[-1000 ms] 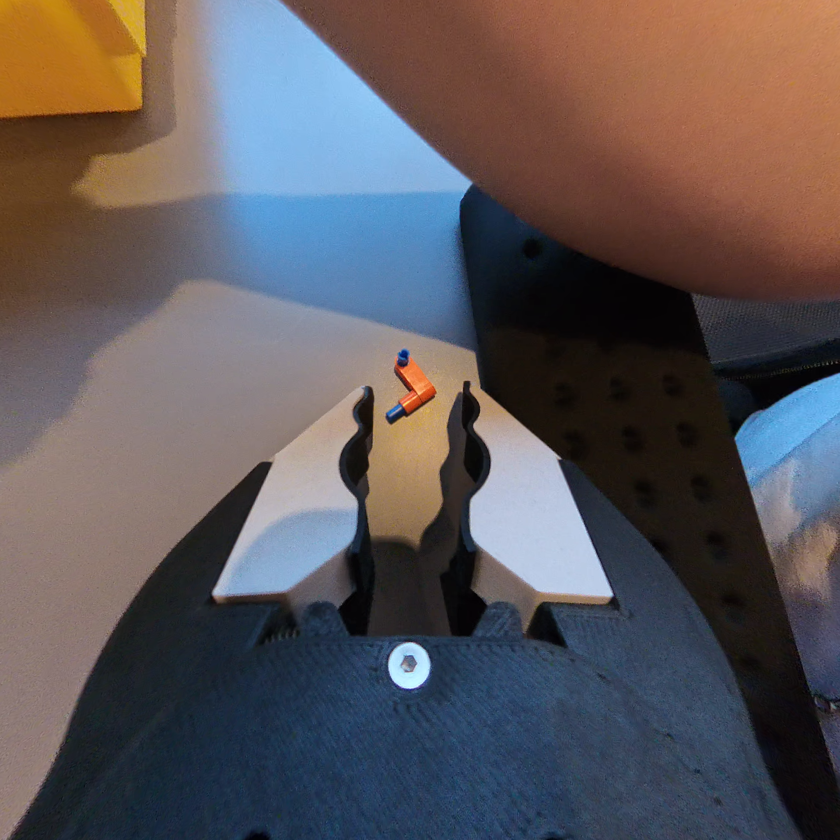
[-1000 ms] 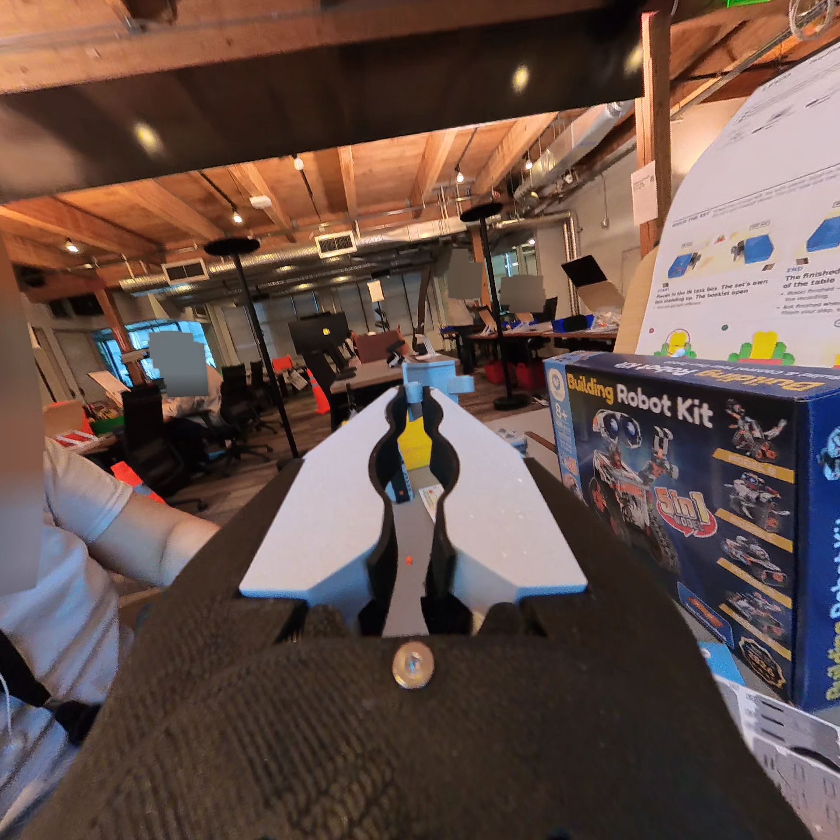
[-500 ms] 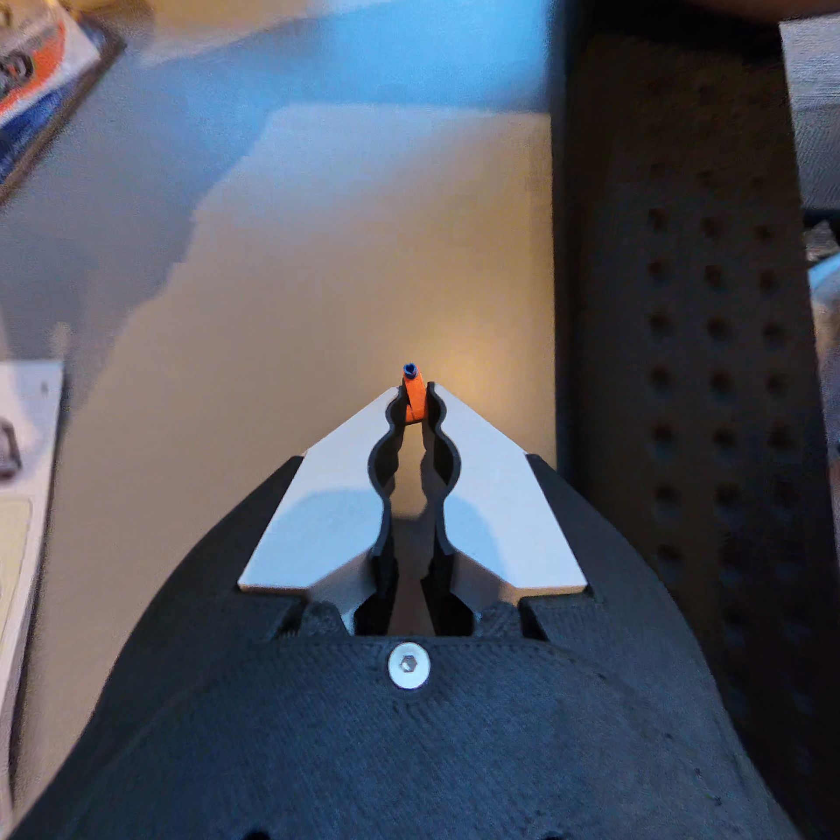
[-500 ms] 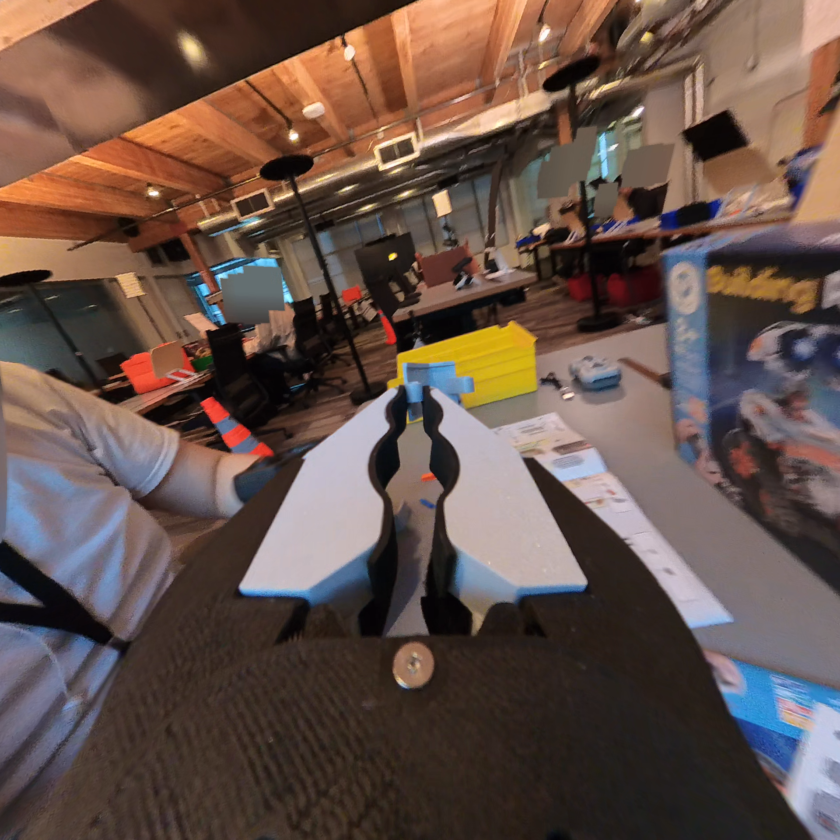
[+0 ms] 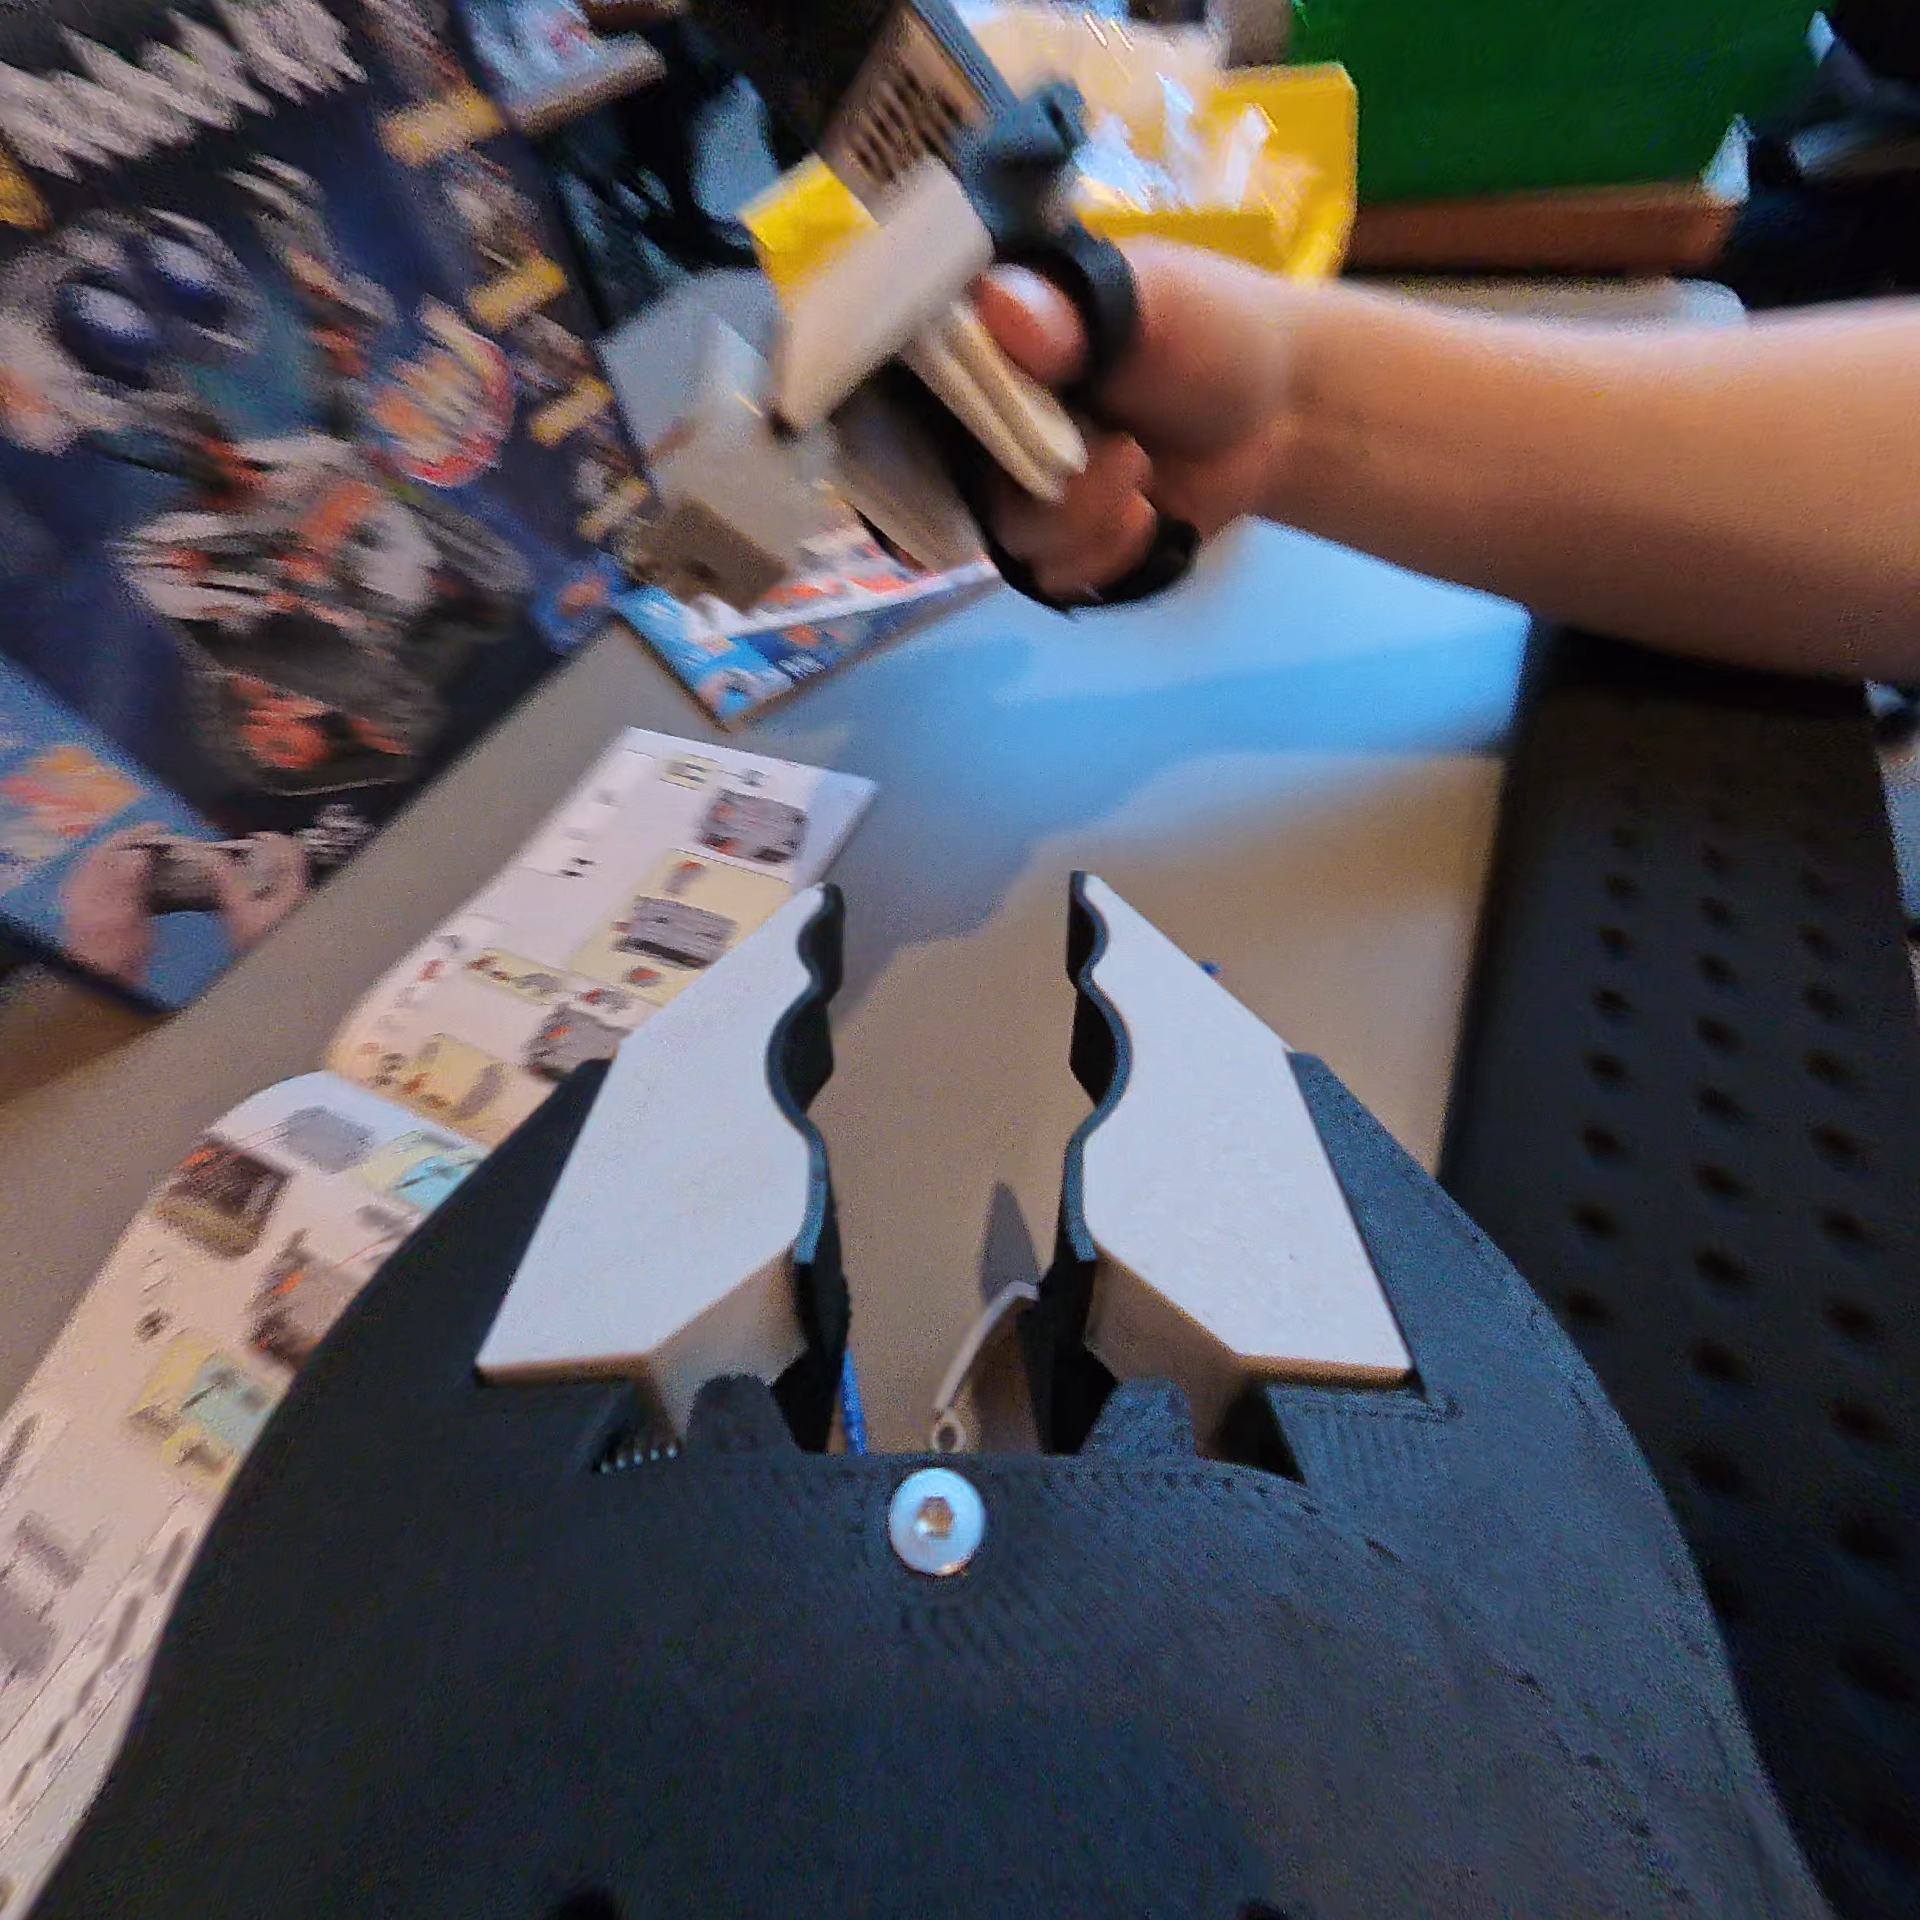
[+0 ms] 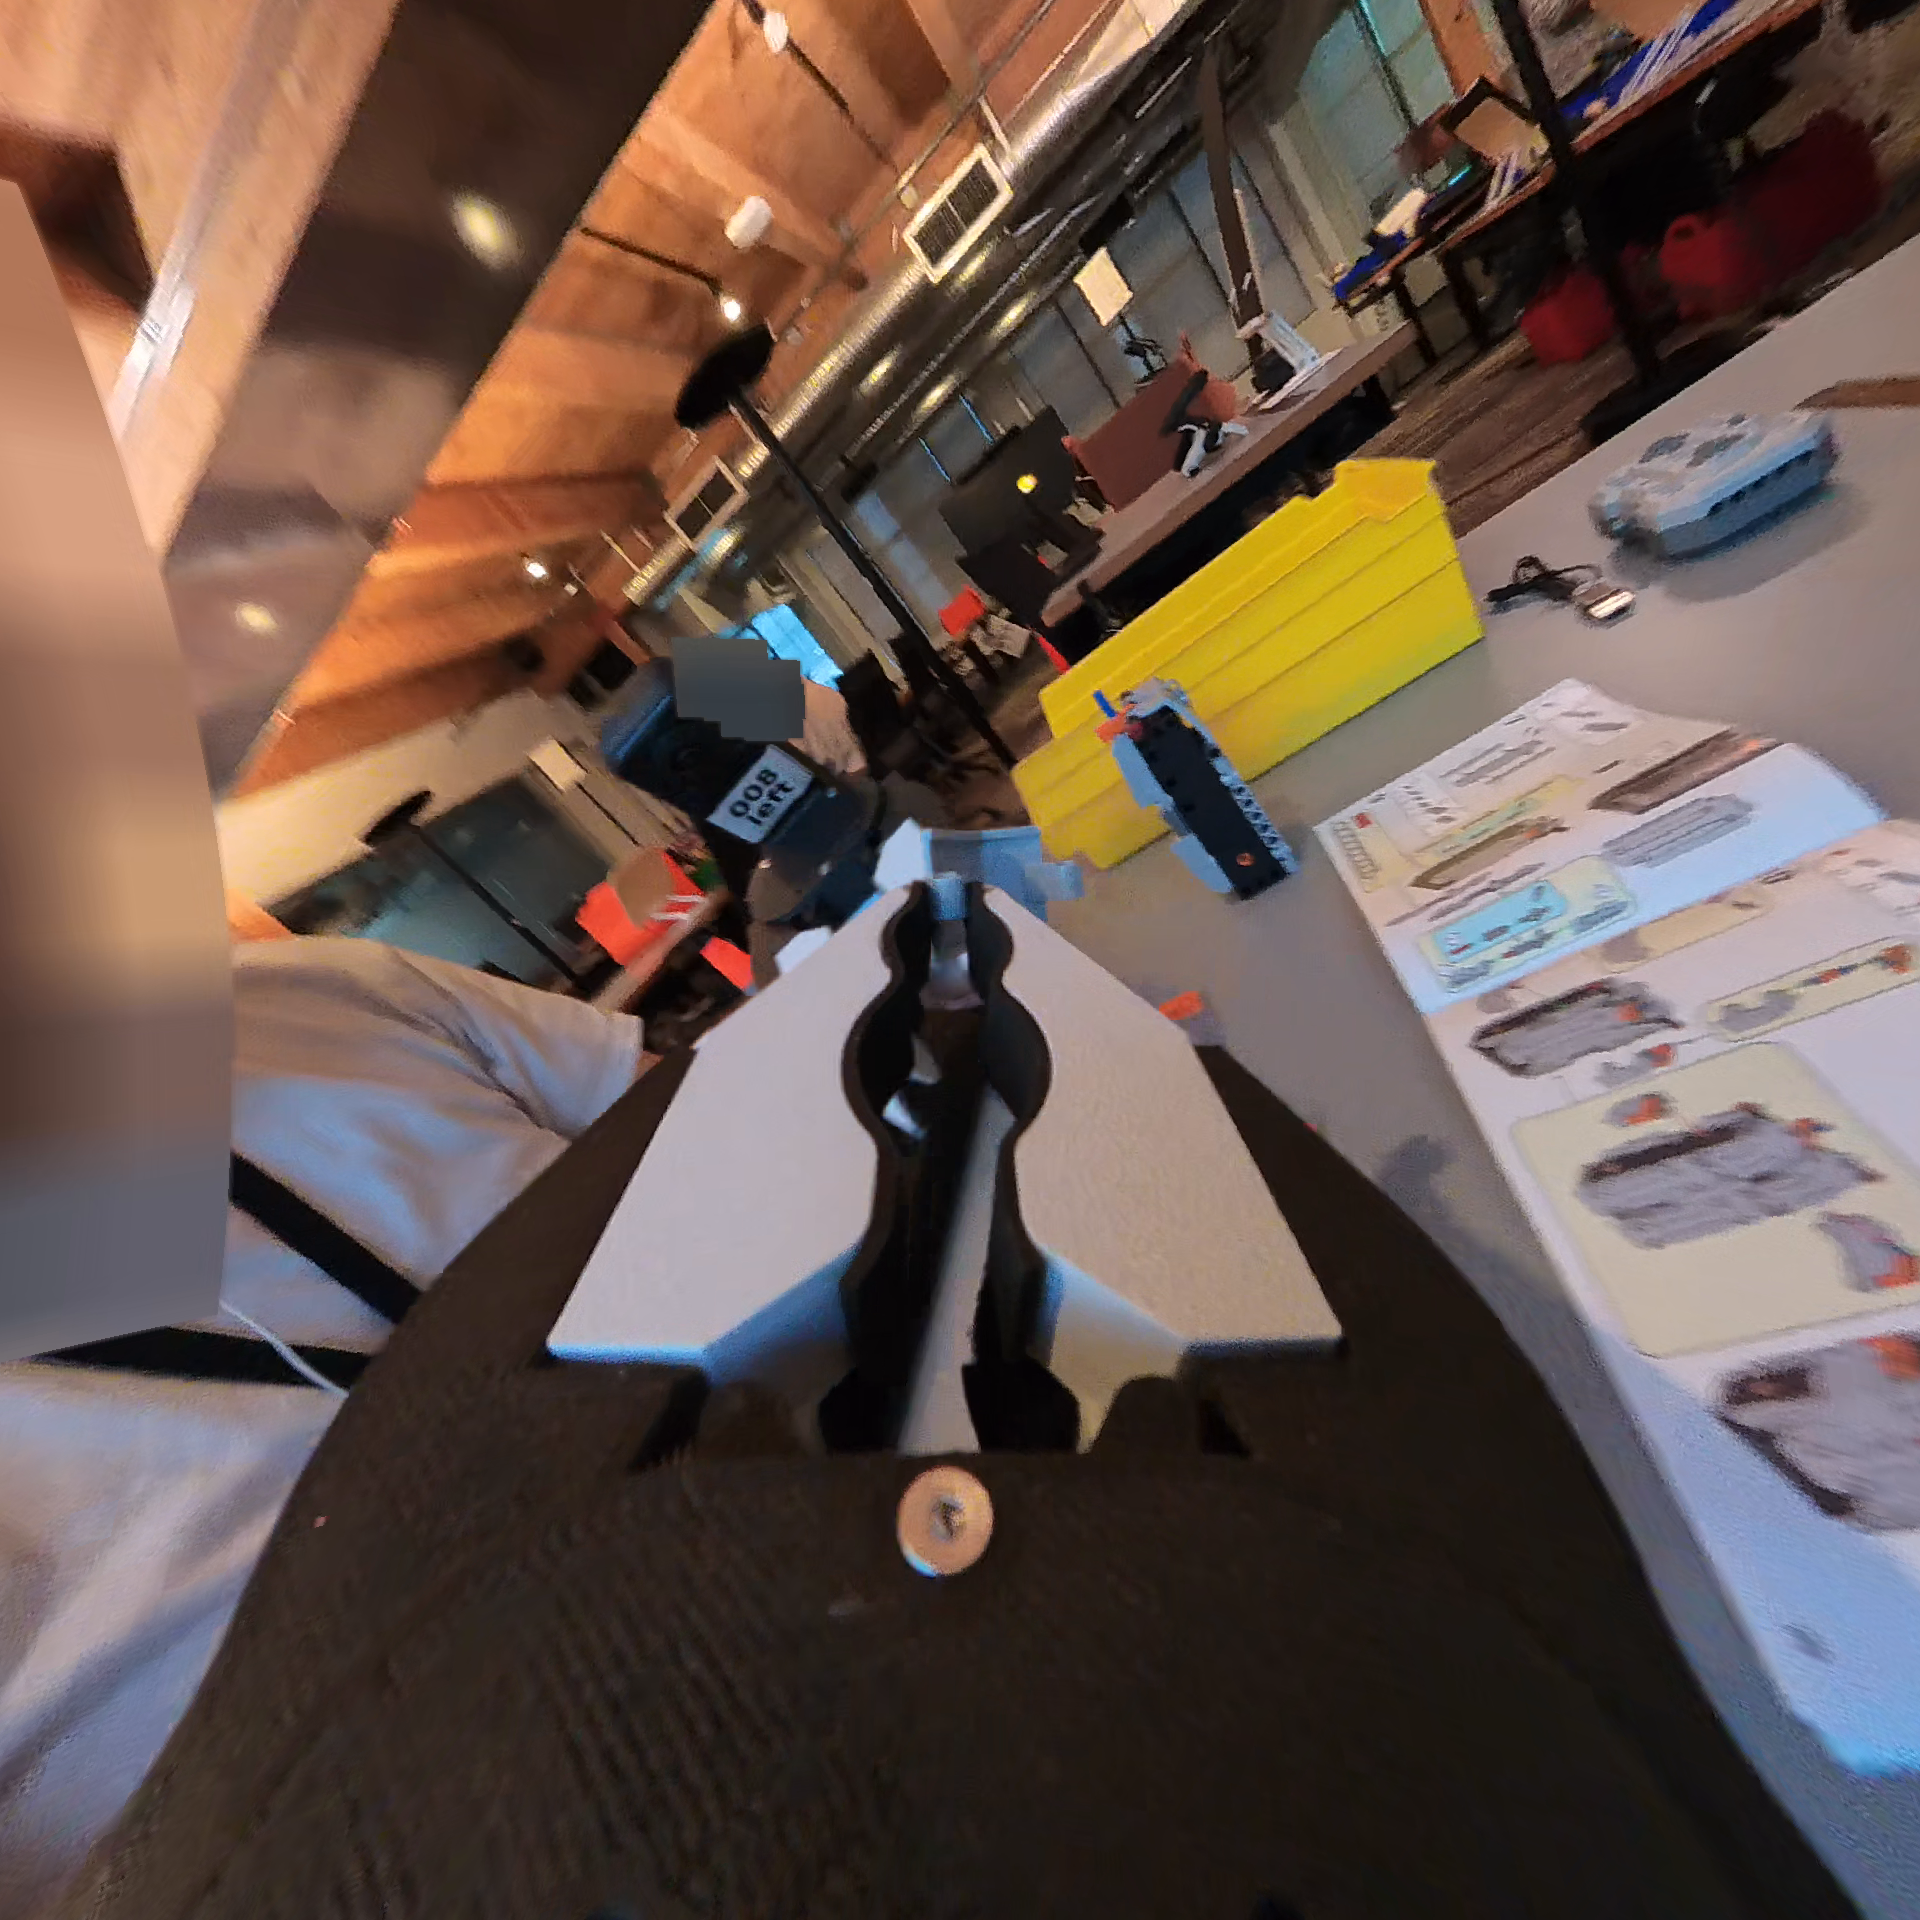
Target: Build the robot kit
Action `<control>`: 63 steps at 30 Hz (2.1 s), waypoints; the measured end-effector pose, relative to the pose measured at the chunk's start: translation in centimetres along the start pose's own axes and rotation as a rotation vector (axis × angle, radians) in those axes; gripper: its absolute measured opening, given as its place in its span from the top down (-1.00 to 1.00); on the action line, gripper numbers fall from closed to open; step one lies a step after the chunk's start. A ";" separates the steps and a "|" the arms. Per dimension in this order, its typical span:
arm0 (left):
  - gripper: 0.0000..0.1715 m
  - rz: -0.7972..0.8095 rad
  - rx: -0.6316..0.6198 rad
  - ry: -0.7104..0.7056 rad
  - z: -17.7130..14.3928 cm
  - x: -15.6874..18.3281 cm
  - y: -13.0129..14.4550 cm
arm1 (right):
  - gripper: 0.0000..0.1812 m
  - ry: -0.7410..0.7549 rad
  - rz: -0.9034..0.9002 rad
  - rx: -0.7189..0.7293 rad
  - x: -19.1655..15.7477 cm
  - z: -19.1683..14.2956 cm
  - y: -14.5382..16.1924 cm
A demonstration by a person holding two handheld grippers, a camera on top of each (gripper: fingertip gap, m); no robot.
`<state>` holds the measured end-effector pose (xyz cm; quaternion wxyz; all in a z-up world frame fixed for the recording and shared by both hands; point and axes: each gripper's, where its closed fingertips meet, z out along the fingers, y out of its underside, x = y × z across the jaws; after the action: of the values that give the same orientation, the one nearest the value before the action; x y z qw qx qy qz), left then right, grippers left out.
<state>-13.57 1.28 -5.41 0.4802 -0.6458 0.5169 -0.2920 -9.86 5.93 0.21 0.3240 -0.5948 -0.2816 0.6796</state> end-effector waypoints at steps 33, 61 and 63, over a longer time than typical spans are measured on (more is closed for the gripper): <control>1.00 -0.544 0.674 0.260 -5.3 1.4 -5.9 | 0.89 -0.107 -0.059 0.227 -4.9 7.0 3.5; 0.71 -0.596 0.626 -0.127 -7.3 -4.7 -2.4 | 0.99 0.595 -0.172 -0.559 3.8 1.3 5.9; 0.76 -0.586 0.629 -0.209 -8.4 -5.7 -2.0 | 0.99 0.738 -0.127 -0.835 7.0 -1.2 8.9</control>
<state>-21.85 3.98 0.19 0.5999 -0.6135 0.1469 -0.4920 -10.18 5.74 -11.14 0.1784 -0.8528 -0.4301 0.2365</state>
